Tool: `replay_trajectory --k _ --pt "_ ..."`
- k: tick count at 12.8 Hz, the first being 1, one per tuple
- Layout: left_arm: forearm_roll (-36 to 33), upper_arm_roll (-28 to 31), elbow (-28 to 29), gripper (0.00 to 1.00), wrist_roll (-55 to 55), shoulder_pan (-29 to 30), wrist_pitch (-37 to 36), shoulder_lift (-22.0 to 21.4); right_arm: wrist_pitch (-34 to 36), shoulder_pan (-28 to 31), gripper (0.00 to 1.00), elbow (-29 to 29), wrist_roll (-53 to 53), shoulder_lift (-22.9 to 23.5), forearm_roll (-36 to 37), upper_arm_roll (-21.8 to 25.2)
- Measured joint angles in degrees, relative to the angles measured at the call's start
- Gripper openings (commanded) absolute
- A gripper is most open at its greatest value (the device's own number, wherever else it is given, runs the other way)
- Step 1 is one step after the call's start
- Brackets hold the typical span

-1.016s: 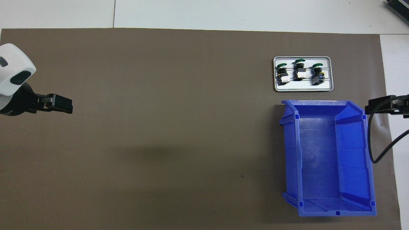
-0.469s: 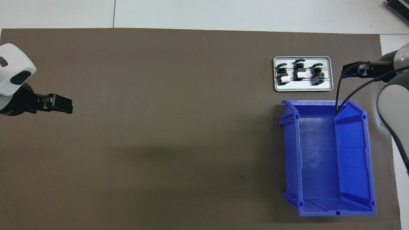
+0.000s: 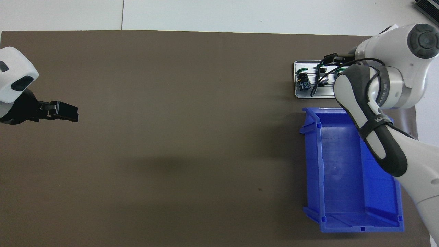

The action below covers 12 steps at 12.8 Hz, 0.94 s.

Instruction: Place and press button with both arms

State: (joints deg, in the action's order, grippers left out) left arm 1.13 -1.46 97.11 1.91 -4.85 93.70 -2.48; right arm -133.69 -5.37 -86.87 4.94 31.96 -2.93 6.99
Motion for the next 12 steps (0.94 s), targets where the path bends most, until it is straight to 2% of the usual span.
replay_trajectory --k 2,7,10,12 --pt "0.0 0.0 0.0 1.00 0.0 0.0 0.0 0.0 -2.0 -0.2 0.99 0.5 0.1 2.0 -0.6 0.0" --pt "0.0 0.0 0.0 1.00 0.0 0.0 0.0 0.0 -4.5 -1.0 0.91 -0.5 0.2 3.4 -0.7 -0.1" --pt "0.0 0.0 0.0 1.00 0.0 0.0 0.0 0.0 -7.4 -0.9 0.82 -2.9 0.2 3.9 -0.9 -0.1" --pt "0.0 0.0 0.0 1.00 0.0 0.0 0.0 0.0 -7.6 -0.8 0.73 -3.6 0.2 3.9 -1.0 -0.1"
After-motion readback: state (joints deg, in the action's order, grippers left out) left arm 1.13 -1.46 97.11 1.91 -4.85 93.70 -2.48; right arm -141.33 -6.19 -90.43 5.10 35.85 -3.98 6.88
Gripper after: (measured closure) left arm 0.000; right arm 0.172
